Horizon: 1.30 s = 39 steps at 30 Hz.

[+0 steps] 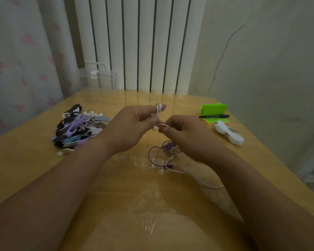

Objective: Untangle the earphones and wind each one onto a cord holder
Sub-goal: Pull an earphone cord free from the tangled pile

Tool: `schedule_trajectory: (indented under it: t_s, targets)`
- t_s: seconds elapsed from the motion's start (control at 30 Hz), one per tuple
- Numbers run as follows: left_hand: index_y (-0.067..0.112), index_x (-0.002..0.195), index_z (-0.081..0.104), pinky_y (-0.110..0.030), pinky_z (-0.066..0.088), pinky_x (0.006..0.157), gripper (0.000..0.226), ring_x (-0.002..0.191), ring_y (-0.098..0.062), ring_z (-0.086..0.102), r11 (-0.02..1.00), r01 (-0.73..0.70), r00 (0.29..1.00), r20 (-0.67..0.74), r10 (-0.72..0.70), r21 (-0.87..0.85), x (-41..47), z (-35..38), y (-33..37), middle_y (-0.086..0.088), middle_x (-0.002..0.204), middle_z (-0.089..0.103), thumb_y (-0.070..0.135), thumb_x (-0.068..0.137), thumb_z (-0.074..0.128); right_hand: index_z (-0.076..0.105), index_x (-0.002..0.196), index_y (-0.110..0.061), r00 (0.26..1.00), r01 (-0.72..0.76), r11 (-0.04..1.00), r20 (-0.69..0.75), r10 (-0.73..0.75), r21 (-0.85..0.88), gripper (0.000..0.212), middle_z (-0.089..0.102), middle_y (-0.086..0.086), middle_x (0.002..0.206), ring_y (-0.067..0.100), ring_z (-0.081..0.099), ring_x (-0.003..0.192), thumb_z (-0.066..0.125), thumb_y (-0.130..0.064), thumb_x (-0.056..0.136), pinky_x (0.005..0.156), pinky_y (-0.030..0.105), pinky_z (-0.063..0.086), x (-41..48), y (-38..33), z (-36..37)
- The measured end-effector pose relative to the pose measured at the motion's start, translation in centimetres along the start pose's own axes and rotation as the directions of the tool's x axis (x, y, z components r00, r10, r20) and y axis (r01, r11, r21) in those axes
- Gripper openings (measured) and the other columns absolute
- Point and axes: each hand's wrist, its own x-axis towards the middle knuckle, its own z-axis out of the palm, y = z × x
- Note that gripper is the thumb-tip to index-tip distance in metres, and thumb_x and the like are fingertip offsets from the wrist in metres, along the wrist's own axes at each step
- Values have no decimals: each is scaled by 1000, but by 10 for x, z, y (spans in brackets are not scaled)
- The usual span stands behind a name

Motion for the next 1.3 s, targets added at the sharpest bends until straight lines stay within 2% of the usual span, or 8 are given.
schedule_trajectory:
  t_s: [0.2,0.37,0.53,0.63,0.83,1.0,1.17,1.3]
  targets:
    - [37,134,67,-21,50,81,31,91,3,68,964,-64,943,332,-27,259,0,-5,3,14,96,76,27,107,57,68,99,-25,994,67,994,-89,-59,87,15,63,1,75,10,54,60,65,-12,93,58,34,46,3,5,-23]
    - [35,119,76,-23,37,47,28,51,-14,42,967,132,843,539,5,-216,-3,-15,14,-13,94,73,20,106,56,70,104,-13,993,113,956,-49,-104,270,10,64,4,83,13,55,69,64,-7,98,63,25,48,4,9,-33]
    - [8,139,61,-22,21,45,41,43,-5,37,750,191,915,391,96,-633,0,-19,11,1,94,74,21,101,53,74,107,-14,997,77,933,-2,-82,350,18,62,0,80,13,54,68,58,-24,106,62,22,48,1,13,-25]
    - [21,138,63,-22,21,48,35,40,-3,33,664,145,981,192,-2,-734,6,-18,8,2,99,74,22,105,50,75,109,-24,995,40,983,88,-57,179,23,63,-2,77,9,56,64,53,-31,108,60,29,50,0,8,-7]
    - [22,144,62,-13,39,50,36,49,-2,48,982,26,995,-88,-44,-189,3,-12,0,2,113,78,25,110,52,75,116,-29,974,104,994,205,-94,-37,26,73,-15,112,-10,62,89,52,-38,108,71,17,49,-4,-6,7]
    - [29,134,68,-6,48,79,30,92,-1,69,988,-59,995,86,47,144,-1,-6,3,33,115,70,22,108,56,77,98,-28,998,62,997,28,-60,-54,21,74,-4,84,14,68,77,60,-38,103,72,34,56,-3,-1,-8]
    - [22,120,74,-6,43,62,25,65,7,62,982,-97,960,276,49,163,-3,-7,12,7,89,74,23,110,50,72,93,-25,995,73,997,-71,-72,18,10,67,9,80,28,60,71,68,-33,98,68,49,55,2,6,-16]
    - [27,122,73,-7,41,56,26,55,4,56,986,-20,924,380,-44,165,-1,-11,13,3,86,73,25,109,51,63,108,-9,1000,29,901,-6,-30,432,6,49,2,63,14,38,49,59,-8,103,43,29,37,3,5,-29]
